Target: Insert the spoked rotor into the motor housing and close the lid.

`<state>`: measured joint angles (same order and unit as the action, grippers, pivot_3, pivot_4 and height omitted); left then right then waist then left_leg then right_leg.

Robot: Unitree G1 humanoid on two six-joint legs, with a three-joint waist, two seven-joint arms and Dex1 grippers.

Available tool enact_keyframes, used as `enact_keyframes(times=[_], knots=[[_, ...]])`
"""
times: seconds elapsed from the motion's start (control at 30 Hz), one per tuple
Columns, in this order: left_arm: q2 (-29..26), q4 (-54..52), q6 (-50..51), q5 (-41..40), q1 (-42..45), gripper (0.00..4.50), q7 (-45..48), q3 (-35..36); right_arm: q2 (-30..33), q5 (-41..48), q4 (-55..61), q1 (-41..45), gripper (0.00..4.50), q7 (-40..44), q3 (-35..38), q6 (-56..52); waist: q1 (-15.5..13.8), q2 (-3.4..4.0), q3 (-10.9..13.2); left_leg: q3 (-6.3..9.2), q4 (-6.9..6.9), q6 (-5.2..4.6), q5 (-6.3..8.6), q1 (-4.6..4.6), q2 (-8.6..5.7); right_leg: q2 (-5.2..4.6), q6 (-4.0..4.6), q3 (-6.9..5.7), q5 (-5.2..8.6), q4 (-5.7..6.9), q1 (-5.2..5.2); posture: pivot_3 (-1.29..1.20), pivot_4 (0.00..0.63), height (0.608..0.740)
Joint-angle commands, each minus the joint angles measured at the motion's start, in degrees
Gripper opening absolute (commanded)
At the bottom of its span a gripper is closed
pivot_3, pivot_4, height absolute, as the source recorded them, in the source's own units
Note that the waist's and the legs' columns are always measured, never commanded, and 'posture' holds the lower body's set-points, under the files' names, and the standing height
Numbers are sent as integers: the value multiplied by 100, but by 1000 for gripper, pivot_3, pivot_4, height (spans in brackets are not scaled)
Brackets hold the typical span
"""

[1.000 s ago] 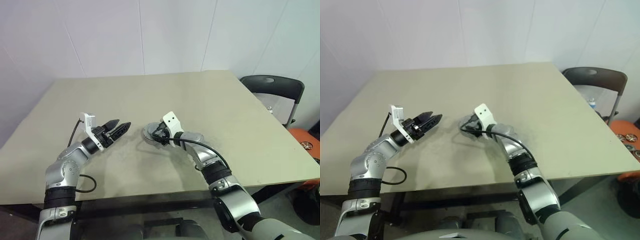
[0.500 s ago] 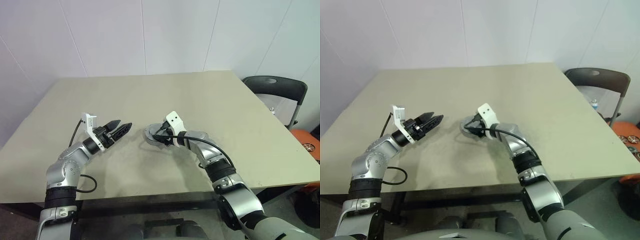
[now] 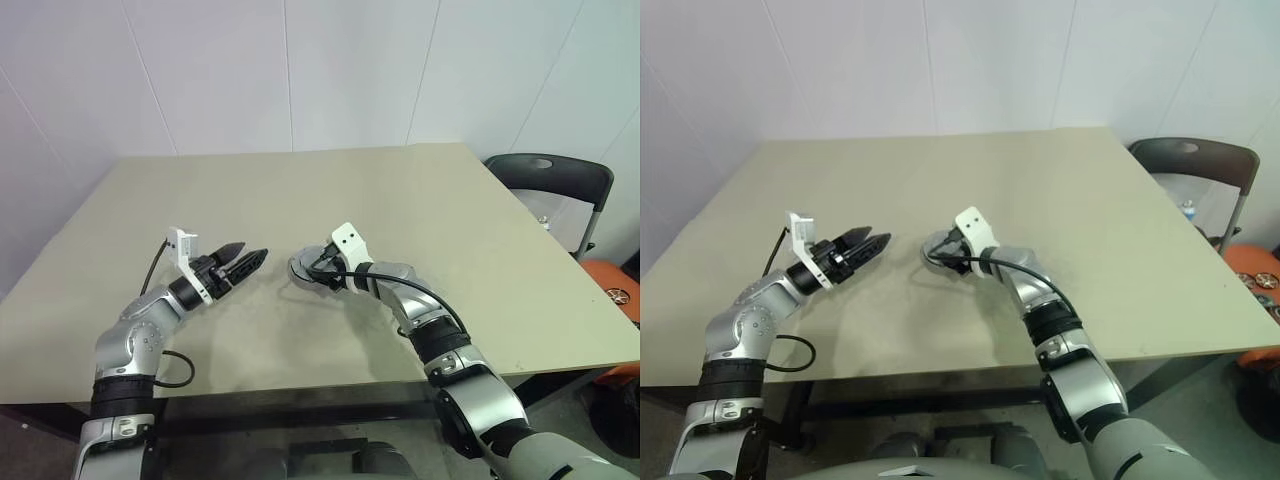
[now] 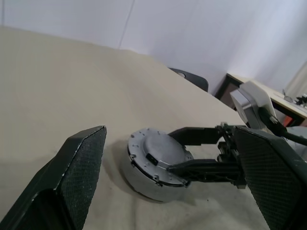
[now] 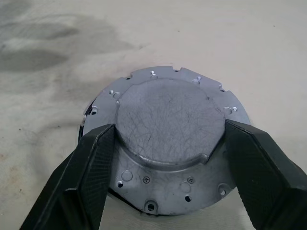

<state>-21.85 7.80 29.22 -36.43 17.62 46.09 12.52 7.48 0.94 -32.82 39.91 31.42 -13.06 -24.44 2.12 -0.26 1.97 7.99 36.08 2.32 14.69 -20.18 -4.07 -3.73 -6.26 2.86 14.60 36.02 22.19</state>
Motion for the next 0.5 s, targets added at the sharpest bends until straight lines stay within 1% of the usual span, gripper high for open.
enact_keyframes(times=[0.03,0.33,0.5], knots=[[-56,-198,-95,-6,35,4500,20,50,394,-567,-478,-304,3225,82,-460,-195,-1,0,-5,0,0,0,0,0,0,-1,0,0,0,0,0,0,0,740],[-79,-187,-96,-8,31,4500,40,59,457,-475,-436,-316,3225,341,-498,-279,16,-1,-15,1,-2,9,5,7,1,-3,-2,0,3,-1,-5,0,0,740],[-88,-182,-95,-9,31,4500,42,64,316,-103,-398,-301,3225,417,-101,-331,22,0,-14,2,-6,10,6,2,3,-2,-2,0,4,-3,0,0,0,740]])
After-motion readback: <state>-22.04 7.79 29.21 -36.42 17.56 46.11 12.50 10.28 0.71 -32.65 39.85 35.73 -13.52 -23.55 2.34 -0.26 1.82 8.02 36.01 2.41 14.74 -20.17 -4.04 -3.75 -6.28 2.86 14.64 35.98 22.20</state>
